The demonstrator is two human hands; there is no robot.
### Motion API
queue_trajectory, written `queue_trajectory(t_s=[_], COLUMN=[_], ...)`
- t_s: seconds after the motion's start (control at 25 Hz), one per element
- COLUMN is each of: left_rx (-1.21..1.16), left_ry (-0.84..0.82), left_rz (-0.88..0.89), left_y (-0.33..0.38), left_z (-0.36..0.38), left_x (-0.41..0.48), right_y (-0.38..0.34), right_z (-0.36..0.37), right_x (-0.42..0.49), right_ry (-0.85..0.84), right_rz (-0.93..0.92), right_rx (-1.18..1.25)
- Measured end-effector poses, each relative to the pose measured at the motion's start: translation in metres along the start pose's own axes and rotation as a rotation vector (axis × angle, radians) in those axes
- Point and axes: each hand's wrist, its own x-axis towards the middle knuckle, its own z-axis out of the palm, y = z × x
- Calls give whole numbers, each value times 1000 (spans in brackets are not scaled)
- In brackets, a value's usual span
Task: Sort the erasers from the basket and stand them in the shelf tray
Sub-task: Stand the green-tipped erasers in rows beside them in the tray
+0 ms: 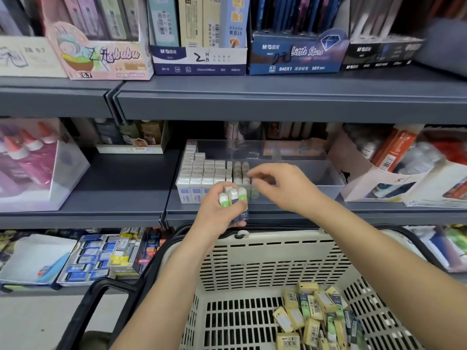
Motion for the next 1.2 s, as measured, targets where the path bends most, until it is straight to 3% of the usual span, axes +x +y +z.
queue_trajectory(t_s=[0.28,0.44,0.56,0.96,1.2], left_rx=[-34,-37,-40,-23,-4], left_ry=[-55,-1,-2,-29,-72], left_rz=[16,-5,-17,-76,-77], left_y=[1,1,1,5,3], left_z=[-3,-7,-7,-5,-6], left_x=[-2,0,1,0,0], right_y=[-14,1,12,25,27], right_z=[-12,-38,-32,13,13], right_x=[-5,15,30,36,33], right_ry=[-113,69,210,-50,-83], right_rz=[12,79,122,137,97], right_rx=[240,361,207,-43,-161])
